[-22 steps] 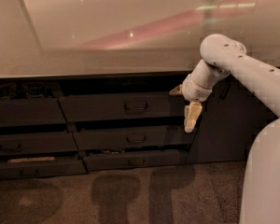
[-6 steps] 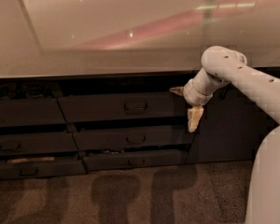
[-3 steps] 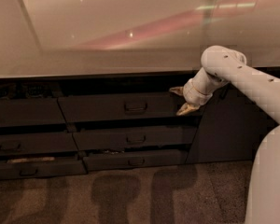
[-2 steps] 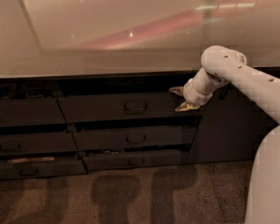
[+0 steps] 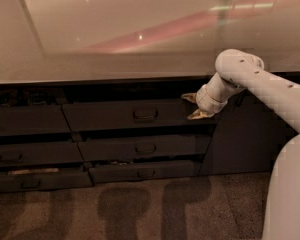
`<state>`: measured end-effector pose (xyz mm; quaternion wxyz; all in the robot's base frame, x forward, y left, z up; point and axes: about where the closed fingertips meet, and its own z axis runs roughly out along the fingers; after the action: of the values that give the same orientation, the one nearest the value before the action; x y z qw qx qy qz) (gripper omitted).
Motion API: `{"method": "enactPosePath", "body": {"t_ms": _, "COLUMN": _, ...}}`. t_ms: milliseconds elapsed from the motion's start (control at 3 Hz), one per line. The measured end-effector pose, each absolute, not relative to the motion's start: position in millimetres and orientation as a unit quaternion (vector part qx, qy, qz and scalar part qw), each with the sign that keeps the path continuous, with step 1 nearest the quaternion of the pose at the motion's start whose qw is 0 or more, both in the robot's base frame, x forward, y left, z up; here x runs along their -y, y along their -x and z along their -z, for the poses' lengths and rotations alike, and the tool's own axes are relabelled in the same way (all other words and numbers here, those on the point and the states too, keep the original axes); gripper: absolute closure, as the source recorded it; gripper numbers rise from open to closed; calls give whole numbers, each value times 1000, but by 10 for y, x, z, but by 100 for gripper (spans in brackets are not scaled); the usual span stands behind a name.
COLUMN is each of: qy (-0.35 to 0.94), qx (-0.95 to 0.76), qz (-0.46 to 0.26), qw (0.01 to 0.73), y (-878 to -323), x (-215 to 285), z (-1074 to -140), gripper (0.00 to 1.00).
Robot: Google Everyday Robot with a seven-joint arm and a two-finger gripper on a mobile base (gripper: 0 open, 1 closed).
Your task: Open top drawer
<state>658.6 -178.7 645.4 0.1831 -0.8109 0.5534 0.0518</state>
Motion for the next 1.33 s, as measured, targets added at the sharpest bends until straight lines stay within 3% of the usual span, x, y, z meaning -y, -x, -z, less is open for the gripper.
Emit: {"method": "enactPosePath", "body": {"t_ms": 1333, "qy": 809, "qx": -553, "qz": -43, "qw": 193, "y": -6476, "x": 1807, "z": -6438, "gripper": 100}}
